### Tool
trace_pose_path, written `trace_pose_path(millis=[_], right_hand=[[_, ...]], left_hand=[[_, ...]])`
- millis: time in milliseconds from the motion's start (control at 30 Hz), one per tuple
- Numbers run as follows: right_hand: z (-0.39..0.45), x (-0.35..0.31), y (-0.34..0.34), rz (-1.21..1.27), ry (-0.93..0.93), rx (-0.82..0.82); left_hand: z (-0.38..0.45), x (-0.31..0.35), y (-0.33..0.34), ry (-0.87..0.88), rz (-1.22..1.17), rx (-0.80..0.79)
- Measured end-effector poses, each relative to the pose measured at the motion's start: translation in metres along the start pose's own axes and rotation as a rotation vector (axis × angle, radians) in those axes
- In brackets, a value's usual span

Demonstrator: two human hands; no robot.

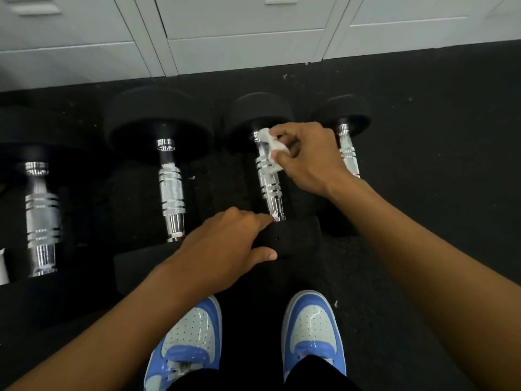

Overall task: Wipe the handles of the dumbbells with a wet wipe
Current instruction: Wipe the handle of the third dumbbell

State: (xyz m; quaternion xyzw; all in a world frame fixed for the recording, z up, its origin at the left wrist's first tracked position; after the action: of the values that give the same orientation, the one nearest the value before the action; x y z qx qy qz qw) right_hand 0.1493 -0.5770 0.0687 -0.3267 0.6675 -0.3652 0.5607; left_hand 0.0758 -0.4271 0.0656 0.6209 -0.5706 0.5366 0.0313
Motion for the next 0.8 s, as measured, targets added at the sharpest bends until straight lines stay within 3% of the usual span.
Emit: trace_pose_path(millis=[233, 433, 667, 800], right_hand=[[0.006, -0.013, 0.030, -0.233, -0.160, 0.018], [0.017, 0.006, 0.022, -0.168, -0.044, 0.051], [-0.007, -0.006, 0.029, -0.227, -0.173, 0.043], [0.020, -0.004, 0.023, -0.246, -0.114, 0.069]], left_hand=[[-0.005, 0.003, -0.001, 0.005, 0.058, 0.013], [-0.004, 0.005, -0.002, 0.002, 0.079, -0.005], [-0.005, 0.005, -0.002, 0.011, 0.110, -0.016], [-0.007, 0.007, -0.003, 0.007, 0.117, 0.002]])
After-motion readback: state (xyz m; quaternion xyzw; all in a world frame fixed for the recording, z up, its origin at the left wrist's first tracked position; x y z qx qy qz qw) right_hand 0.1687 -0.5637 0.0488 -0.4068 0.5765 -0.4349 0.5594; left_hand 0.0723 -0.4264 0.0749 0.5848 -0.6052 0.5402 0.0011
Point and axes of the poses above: each hand's wrist, its own z-axis towards the middle knuckle, its own y-axis out of the palm, x = y × z, the point moved 6 cm from there along z, towards the middle knuckle, and after that the axes turned 13 degrees about -z, right-handed, at the moved point
